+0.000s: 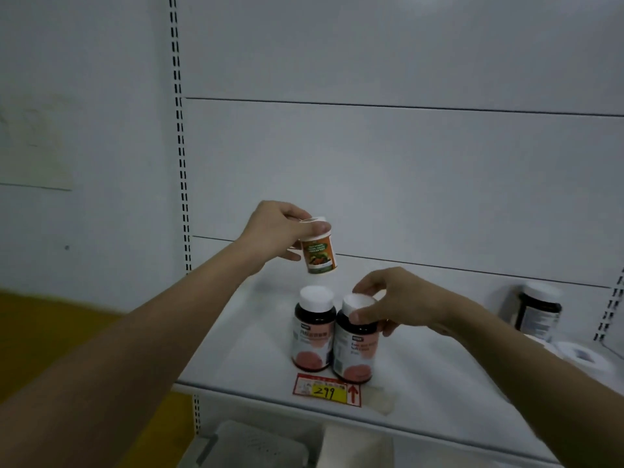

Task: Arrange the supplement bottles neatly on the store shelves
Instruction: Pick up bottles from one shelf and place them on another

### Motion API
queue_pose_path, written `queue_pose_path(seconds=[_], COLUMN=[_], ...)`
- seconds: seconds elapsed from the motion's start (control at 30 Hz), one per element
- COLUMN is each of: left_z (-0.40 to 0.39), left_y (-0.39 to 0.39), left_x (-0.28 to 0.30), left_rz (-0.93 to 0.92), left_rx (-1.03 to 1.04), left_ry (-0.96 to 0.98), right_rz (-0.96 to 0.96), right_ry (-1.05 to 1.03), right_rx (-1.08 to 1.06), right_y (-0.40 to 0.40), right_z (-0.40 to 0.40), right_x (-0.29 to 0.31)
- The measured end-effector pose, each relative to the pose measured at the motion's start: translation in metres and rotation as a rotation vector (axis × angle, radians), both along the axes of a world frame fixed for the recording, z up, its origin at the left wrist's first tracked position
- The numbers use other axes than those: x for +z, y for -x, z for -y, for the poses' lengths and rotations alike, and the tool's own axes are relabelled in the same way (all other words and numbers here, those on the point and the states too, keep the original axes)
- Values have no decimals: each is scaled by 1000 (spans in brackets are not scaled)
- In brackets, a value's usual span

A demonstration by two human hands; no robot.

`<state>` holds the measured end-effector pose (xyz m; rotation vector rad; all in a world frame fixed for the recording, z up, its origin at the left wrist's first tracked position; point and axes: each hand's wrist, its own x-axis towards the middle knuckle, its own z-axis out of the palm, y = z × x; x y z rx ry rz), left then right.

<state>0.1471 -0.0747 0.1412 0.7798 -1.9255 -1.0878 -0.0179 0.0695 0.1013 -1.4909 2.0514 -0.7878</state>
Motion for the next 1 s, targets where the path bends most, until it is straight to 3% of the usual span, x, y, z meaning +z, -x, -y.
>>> queue_pose_path(seconds=[0.17, 0.27, 0.33, 0.6, 0.77, 0.87, 1.0], left_z=[0, -7, -16, -83, -140, -181, -240], left_y=[3, 9, 15, 35, 48, 61, 87], left_x=[5, 16, 25, 45, 18, -3, -23], left_rz=[8, 1, -16, -112, -101, -142, -99], left_rx=[-72, -128, -175, -343, -460, -484, -493], left_ry=[-31, -21, -15, -42, -43, -97, -76], right_rz=[-82, -75, 8, 374, 619, 519, 121], right_ry=[-49, 264, 414, 624, 682, 561, 491], right_rx=[-10, -162, -219, -220, -171, -131, -235], right_y=[-8, -11, -11, 0, 13, 26, 54], right_z=[-7, -15, -23, -75, -130, -175, -243], right_x=[13, 24, 27, 24, 16, 12, 28])
